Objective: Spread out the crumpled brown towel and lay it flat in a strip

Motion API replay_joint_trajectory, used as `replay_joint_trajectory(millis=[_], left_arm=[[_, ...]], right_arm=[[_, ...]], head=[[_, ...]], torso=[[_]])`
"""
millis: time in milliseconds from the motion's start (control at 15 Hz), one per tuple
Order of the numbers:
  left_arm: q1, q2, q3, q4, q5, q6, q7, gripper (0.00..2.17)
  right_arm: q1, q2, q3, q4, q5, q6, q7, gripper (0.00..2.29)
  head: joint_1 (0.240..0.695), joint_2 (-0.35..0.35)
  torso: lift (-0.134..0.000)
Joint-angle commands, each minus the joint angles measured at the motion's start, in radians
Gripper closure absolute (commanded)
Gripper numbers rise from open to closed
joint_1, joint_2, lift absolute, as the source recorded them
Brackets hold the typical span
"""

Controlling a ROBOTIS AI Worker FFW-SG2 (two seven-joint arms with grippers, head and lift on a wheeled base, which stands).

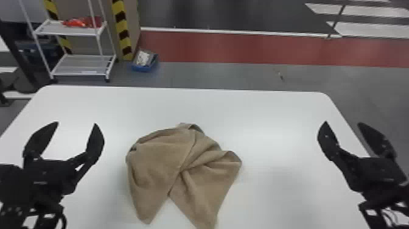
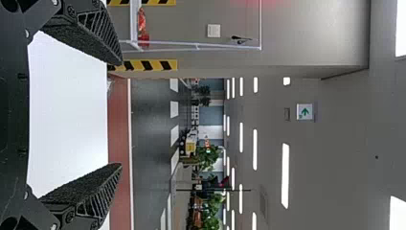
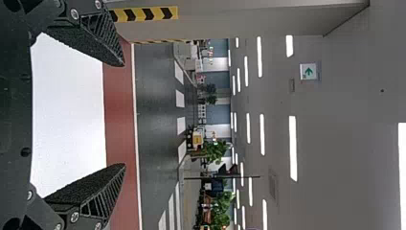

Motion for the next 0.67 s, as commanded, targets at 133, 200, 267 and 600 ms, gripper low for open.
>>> replay_joint_trajectory(millis=[133, 200, 267, 600], left_arm=[[0.0, 0.0, 0.0, -0.001, 0.0, 0.0, 0.0, 0.14], [-0.001, 0.0, 0.0, -0.001, 0.0, 0.0, 0.0, 0.14], [-0.001, 0.0, 0.0, 0.0, 0.0, 0.0, 0.0, 0.14], [-0.001, -0.002, 0.0, 0.0, 0.0, 0.0, 0.006, 0.14]], right_arm=[[-0.001, 0.002, 0.0, 0.005, -0.006, 0.023, 0.0, 0.15], [-0.001, 0.002, 0.0, 0.007, -0.006, 0.026, 0.0, 0.15], [-0.001, 0.003, 0.0, 0.007, -0.006, 0.026, 0.0, 0.15], [-0.005, 0.005, 0.004, 0.019, -0.006, 0.017, 0.0, 0.15]], head=[[0.695, -0.076], [0.695, -0.076], [0.695, -0.077], [0.695, -0.078]], torso=[[-0.124], [-0.124], [-0.124], [-0.124]])
